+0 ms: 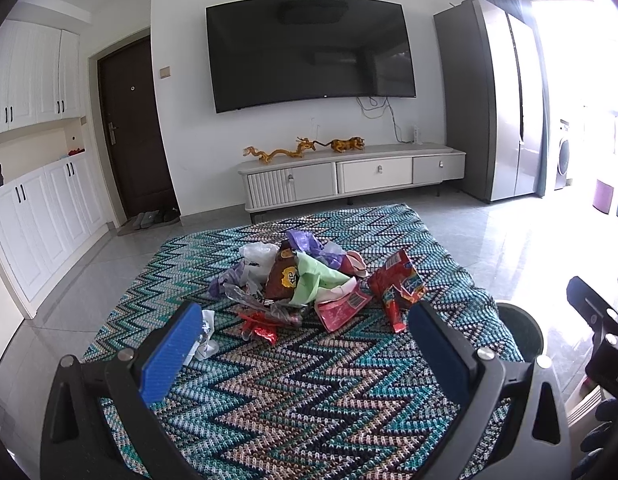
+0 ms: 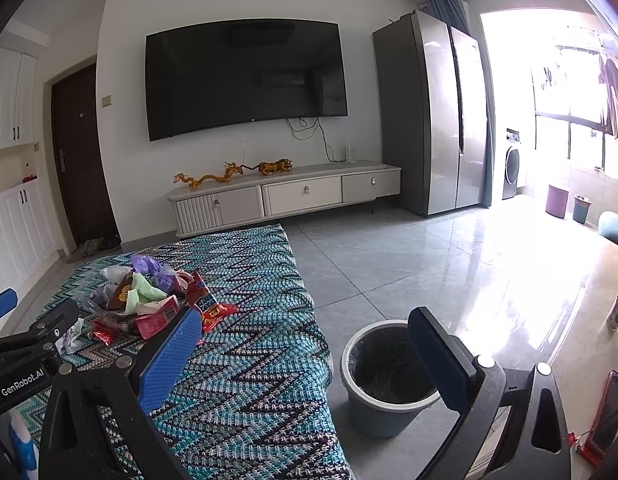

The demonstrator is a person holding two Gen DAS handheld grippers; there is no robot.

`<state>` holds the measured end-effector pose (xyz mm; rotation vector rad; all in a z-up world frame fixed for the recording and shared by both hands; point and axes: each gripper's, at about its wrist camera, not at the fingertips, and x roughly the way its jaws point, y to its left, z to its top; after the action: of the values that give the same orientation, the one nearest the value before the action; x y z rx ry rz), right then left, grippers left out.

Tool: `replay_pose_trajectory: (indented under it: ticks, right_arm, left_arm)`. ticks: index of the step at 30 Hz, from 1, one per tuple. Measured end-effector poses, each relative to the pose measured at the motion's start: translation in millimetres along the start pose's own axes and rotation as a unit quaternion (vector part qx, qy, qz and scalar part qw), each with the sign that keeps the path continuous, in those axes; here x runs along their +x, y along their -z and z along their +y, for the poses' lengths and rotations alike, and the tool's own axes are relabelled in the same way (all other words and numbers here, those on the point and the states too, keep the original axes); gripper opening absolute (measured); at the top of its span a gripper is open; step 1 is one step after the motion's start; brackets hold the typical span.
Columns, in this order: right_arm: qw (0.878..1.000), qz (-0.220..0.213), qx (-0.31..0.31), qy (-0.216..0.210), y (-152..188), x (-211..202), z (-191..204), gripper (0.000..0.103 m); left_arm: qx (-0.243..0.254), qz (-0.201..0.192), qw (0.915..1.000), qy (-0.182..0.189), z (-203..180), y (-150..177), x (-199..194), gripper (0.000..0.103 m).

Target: Collect trash

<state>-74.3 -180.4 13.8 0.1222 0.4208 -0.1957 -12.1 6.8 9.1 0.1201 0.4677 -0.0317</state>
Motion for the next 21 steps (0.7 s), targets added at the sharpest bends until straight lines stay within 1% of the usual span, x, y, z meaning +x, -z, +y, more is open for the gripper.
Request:
replay_pose_trajectory:
  ticks: [5, 14, 17, 21]
  right_arm:
    - [1.0, 0.004, -0.003, -0.002, 0.6, 0.6, 1.0, 0.103]
    - [1.0, 0.012, -0.005, 0.007, 1.3, 2.4, 0.7, 0.103]
    - [1.0, 0.019, -0.01, 0.009, 2.0, 4.1, 1.7, 0.103]
    - [1.0, 0.018, -0.017, 0.011, 2.6, 3.0, 2.4, 0.103]
  left_arm:
    - [0.001, -0.002, 1.0, -0.001, -0.5, 0.1, -1.3, 0.103]
    - [0.005, -0.007, 0.9999, -0.008, -1.8, 1.0, -1.6, 0.103]
    - [0.007, -0.008, 0.9999, -0.007, -2.8, 0.6, -2.3, 0.103]
    - [0.009, -0.007, 0.9999, -0.003, -4.0, 0.6, -3.2, 0.103]
